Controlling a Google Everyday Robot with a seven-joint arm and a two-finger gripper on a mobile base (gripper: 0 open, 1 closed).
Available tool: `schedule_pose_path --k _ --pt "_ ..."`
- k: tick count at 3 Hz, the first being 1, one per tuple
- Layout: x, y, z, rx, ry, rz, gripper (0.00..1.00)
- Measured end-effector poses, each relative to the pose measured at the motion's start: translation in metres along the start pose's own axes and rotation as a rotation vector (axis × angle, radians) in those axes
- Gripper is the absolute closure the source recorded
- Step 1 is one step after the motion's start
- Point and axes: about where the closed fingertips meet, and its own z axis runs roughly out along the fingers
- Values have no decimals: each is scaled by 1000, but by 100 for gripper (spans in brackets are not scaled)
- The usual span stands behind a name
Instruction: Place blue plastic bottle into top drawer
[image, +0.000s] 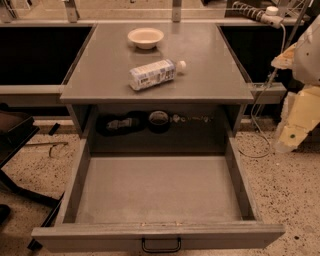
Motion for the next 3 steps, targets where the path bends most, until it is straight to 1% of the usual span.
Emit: schedule_pose_path --k 1,2,3 --pt "0 0 0 0 0 0 0" --pt "-14 -18 10 16 -25 -20 0" --pt "-44 -62 26 36 -74 -100 0"
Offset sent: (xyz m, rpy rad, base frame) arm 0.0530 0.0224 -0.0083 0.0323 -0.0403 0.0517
